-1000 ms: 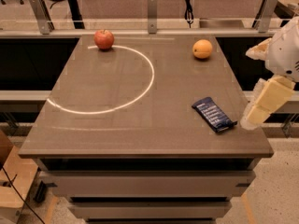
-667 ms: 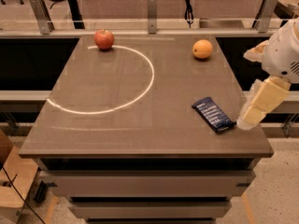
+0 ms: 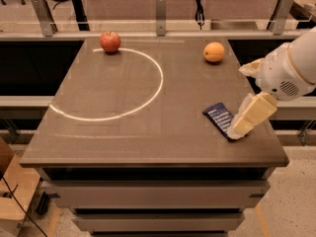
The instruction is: Pick rxbar blueberry
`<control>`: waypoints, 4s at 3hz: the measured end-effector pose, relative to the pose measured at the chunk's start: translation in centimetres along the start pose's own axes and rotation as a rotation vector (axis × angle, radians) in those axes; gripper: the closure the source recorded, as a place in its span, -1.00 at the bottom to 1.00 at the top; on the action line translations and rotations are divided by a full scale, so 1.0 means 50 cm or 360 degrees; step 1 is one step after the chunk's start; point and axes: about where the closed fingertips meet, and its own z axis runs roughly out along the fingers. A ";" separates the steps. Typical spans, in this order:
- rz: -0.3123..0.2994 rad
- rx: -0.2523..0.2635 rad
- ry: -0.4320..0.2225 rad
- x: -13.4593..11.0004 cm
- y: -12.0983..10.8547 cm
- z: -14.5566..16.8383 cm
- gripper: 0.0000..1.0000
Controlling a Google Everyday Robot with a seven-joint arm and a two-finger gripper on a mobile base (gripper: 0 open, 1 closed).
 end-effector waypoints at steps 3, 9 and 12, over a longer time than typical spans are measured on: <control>0.0087 -0.0024 -0.0072 0.010 -0.020 0.065 -1.00; 0.0197 -0.0099 0.0130 0.082 0.015 0.151 0.30; 0.0138 -0.0037 0.0049 0.028 -0.014 0.108 1.00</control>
Offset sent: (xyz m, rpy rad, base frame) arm 0.0118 0.0080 -0.0148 0.0435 -0.0002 -0.0036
